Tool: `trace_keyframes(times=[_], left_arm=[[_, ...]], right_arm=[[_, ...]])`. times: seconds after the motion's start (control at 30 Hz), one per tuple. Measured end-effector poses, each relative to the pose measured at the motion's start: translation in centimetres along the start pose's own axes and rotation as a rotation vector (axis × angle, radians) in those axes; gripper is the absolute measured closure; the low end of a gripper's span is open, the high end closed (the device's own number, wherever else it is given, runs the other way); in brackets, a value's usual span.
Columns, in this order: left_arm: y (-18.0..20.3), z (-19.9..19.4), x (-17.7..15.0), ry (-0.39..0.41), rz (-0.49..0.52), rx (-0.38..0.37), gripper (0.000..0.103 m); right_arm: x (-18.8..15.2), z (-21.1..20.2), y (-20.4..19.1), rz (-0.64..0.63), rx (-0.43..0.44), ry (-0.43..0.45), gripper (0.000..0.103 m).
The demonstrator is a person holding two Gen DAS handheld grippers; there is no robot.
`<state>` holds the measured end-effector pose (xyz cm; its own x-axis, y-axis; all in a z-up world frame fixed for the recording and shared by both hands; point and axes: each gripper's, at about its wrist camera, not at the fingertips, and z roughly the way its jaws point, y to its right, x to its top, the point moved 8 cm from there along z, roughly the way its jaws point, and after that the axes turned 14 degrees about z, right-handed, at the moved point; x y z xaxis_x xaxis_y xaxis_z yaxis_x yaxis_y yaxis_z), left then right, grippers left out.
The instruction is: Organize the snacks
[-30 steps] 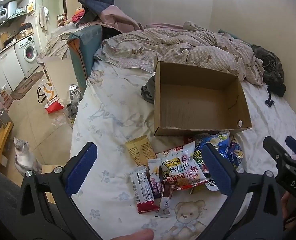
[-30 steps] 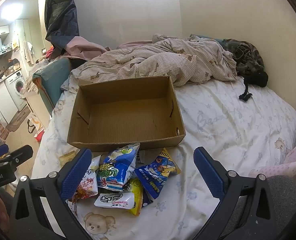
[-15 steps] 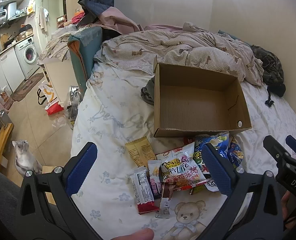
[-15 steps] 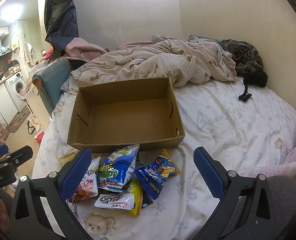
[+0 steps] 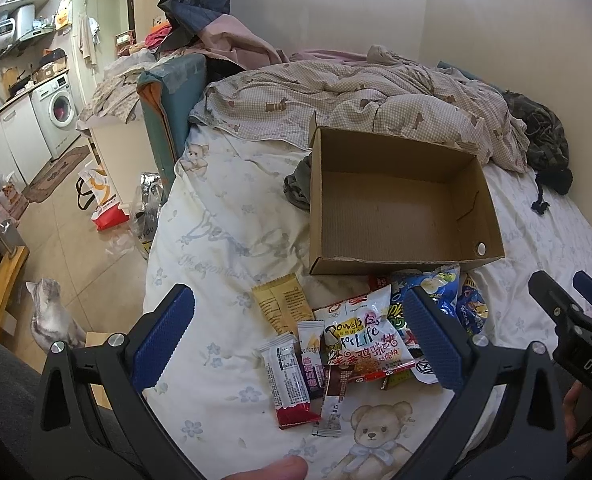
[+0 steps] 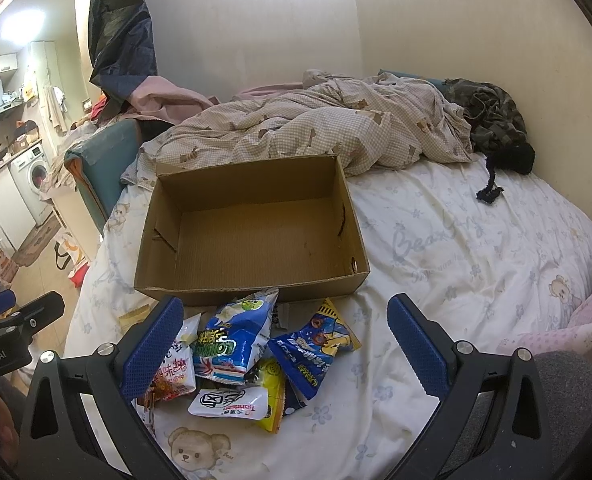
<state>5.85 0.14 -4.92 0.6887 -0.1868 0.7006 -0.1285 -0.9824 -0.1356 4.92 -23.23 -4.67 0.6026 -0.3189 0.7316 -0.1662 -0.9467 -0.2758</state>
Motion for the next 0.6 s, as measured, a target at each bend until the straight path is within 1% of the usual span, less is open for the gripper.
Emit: trace_keyframes(times=[0.6], left_arm=[[-0.13,-0.05,-0.07,0.001,-0.004,0.001,0.000]], right_arm=[[0.13,0.02,0.06,-0.001,0.002,0.001,0.000]])
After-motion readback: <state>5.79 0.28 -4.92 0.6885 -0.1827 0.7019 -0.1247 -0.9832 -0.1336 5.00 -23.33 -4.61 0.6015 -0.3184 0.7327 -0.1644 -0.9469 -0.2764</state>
